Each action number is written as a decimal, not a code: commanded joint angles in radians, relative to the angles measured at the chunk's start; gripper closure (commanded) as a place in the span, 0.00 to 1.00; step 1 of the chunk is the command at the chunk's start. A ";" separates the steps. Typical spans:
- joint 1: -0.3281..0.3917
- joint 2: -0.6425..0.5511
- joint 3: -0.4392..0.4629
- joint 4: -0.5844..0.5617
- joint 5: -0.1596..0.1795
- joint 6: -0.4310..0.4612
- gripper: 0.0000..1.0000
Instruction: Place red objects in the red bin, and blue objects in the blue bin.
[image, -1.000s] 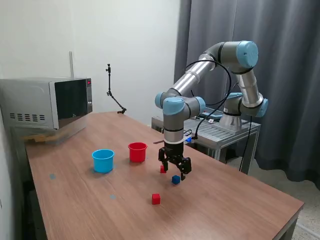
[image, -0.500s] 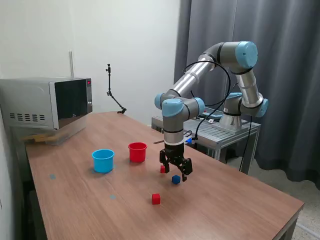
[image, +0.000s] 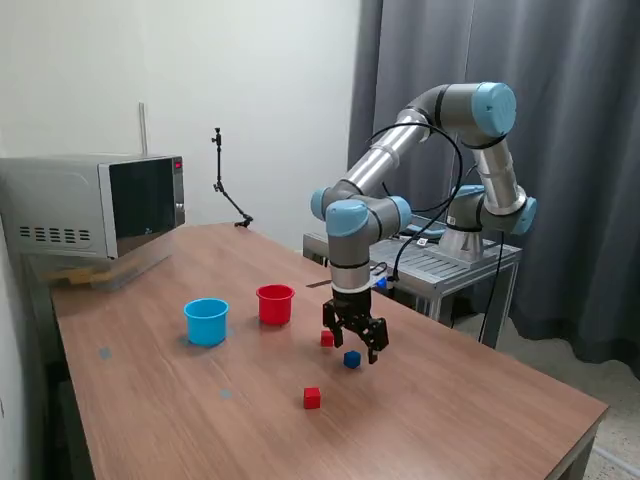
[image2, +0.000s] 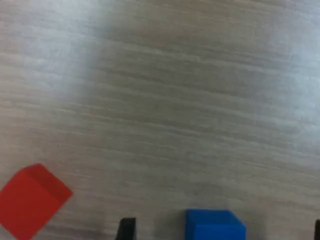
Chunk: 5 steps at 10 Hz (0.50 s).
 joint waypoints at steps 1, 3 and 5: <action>0.006 -0.002 0.000 0.001 0.002 0.004 0.00; 0.007 -0.002 0.000 0.001 0.060 0.003 0.00; 0.010 -0.003 0.000 0.001 0.061 0.003 0.00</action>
